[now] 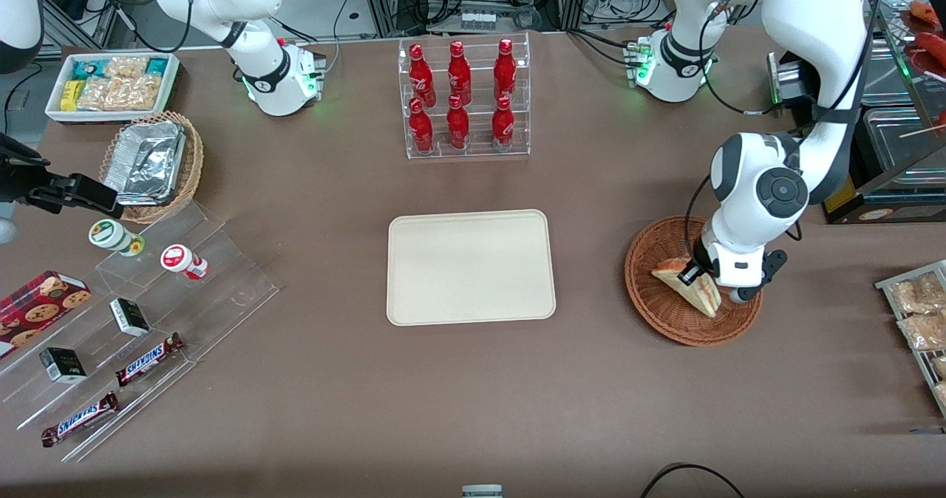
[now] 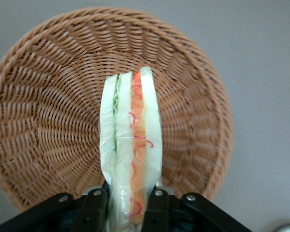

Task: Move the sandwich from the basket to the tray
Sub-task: 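Lower the left gripper and close it on the wrapped sandwich, then lift the sandwich and carry it over the cream tray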

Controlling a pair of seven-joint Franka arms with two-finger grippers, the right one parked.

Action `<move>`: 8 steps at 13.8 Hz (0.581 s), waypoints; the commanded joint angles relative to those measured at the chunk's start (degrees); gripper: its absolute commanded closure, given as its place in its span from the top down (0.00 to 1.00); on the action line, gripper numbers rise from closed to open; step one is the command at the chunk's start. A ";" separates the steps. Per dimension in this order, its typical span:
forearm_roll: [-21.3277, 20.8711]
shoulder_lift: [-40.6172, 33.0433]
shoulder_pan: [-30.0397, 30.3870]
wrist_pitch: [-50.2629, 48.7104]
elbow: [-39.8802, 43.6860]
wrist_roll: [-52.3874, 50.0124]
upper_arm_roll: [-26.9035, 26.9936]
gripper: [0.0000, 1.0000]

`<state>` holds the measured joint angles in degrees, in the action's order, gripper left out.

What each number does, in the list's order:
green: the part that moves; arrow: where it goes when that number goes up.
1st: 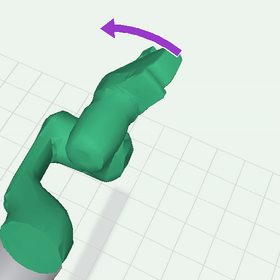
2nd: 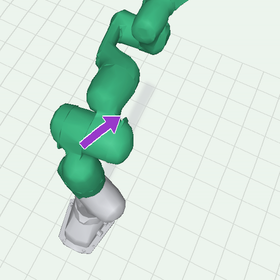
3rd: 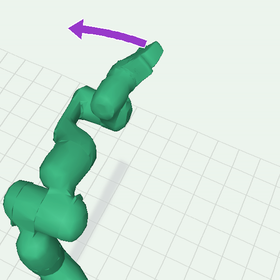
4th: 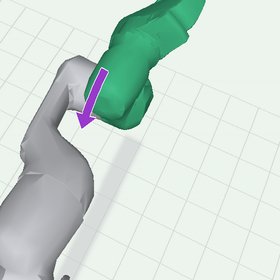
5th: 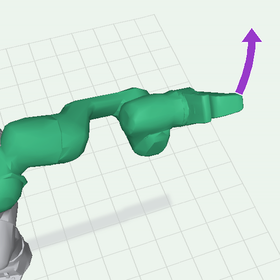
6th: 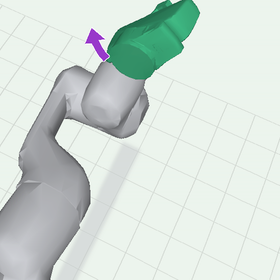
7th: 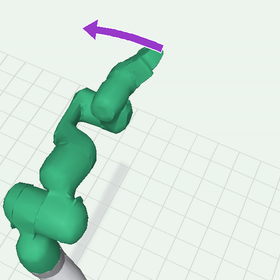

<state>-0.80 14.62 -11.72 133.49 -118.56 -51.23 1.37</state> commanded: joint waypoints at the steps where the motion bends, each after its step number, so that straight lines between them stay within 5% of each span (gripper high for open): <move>1: -1.93 -0.91 -2.24 -9.88 8.22 -0.36 0.30 0.00; 8: -1.75 4.53 -14.10 -13.43 20.29 1.64 -0.06 0.00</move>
<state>-1.52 15.95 -22.84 121.33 -102.24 -51.05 0.70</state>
